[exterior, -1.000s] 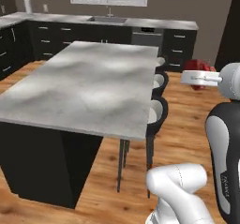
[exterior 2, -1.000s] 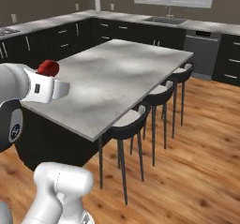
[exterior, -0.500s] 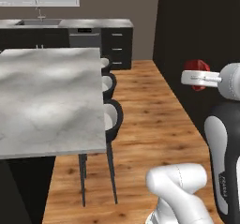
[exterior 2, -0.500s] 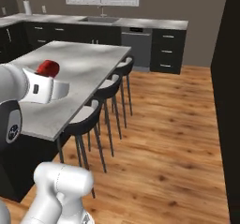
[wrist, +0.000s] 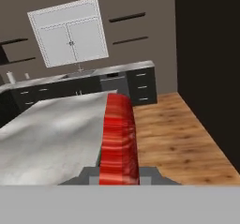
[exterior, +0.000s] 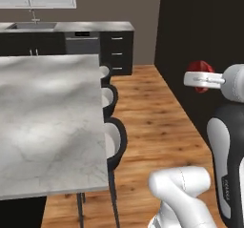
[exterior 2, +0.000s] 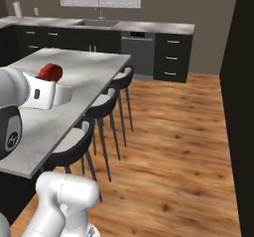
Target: Transport the steak from the fridge to the microwave and turn on the microwave.
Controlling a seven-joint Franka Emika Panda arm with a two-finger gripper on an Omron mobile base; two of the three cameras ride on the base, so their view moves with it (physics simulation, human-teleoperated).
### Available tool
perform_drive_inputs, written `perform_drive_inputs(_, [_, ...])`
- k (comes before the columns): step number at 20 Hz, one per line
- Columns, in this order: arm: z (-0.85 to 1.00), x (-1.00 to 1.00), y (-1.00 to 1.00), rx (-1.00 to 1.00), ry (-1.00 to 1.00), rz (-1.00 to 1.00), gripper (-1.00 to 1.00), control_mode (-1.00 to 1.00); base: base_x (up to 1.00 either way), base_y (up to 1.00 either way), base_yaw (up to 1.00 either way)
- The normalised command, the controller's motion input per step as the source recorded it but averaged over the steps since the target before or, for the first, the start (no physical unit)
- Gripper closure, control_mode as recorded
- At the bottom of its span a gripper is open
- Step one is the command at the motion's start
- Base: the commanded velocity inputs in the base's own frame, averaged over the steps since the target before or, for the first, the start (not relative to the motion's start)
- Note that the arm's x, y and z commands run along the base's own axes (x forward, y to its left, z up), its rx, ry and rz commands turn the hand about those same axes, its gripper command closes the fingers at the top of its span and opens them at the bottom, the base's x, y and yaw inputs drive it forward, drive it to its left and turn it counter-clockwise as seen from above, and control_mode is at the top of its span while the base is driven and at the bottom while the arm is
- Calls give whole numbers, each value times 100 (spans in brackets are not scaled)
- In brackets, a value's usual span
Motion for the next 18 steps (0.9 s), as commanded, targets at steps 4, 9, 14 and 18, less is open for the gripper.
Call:
perform_drive_inputs(4, [0,0,0,0,0,0,100,100,46,-51,0])
perform_drive_inputs(9, [0,0,0,0,0,0,100,100,26,-63,-3])
perform_drive_inputs(14, [0,0,0,0,0,0,100,100,39,-54,0])
perform_drive_inputs(18, [0,0,0,0,0,0,100,100,50,-47,0])
